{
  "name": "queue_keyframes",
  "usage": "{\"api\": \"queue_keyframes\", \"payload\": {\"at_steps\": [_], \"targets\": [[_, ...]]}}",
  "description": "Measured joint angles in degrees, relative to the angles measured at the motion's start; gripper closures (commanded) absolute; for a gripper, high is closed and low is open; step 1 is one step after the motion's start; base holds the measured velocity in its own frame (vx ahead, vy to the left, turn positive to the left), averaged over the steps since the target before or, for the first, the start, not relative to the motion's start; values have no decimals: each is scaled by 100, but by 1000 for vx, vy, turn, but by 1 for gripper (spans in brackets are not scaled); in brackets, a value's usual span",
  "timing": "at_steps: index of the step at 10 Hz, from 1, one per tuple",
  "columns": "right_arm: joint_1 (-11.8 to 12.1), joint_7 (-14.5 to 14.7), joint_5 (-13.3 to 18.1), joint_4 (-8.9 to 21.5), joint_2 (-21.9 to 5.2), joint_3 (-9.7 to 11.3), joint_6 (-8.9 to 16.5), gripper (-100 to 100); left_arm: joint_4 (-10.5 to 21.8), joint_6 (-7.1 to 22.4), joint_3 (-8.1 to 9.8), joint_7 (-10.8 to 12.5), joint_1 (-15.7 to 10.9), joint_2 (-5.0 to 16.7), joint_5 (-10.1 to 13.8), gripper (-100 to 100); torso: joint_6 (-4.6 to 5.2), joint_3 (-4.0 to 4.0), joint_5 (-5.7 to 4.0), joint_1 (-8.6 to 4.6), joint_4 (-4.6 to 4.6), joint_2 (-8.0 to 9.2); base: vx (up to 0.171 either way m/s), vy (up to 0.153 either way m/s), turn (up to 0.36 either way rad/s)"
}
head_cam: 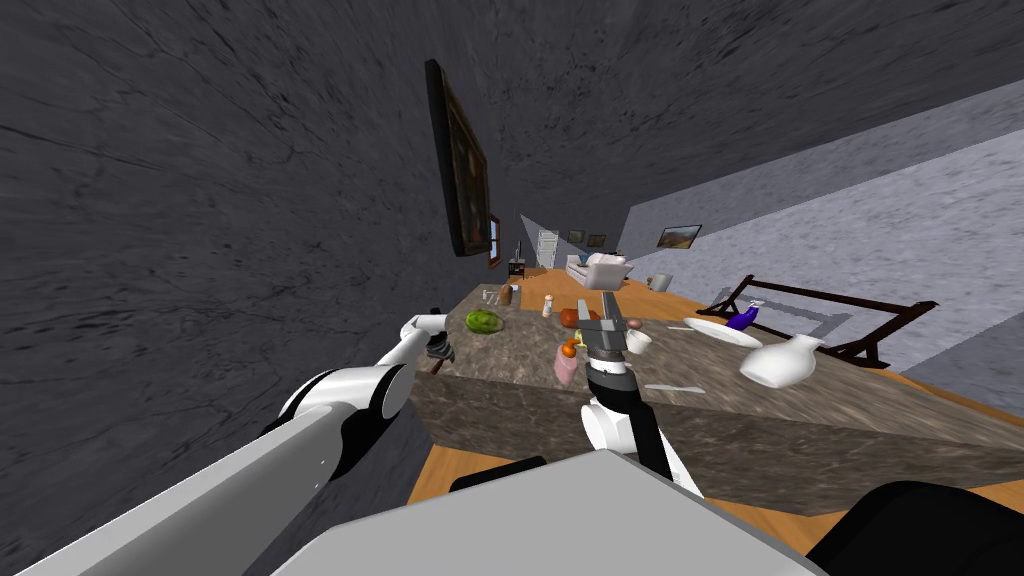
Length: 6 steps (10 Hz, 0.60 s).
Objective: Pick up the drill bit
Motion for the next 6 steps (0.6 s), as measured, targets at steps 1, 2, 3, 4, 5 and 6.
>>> {"api": "queue_keyframes", "payload": {"at_steps": [1,2,3,4,5,6], "targets": [[0,0,0,0,0,0,0,0,84,-70,3,-9,-17,6,2,-100,0,-1,0,1,0,-1,0,0,0],[0,0,0,0,0,0,0,0,92,-84,3,-11,-17,6,2,100,0,-1,0,2,0,-2,0,0,0],[0,0,0,0,0,0,0,0,91,-83,3,-11,-17,6,2,100,0,-1,0,2,0,-1,0,0,0],[0,0,0,0,0,0,0,0,89,-85,3,-11,-19,10,1,100,1,0,1,0,-1,0,0,0,0],[0,0,0,0,0,0,0,0,89,-85,3,-10,-20,9,2,100,1,0,1,0,-2,1,0,0,0],[0,0,0,0,0,0,0,0,89,-85,3,-10,-20,10,2,100,1,0,1,0,-2,1,0,0,0]]}}
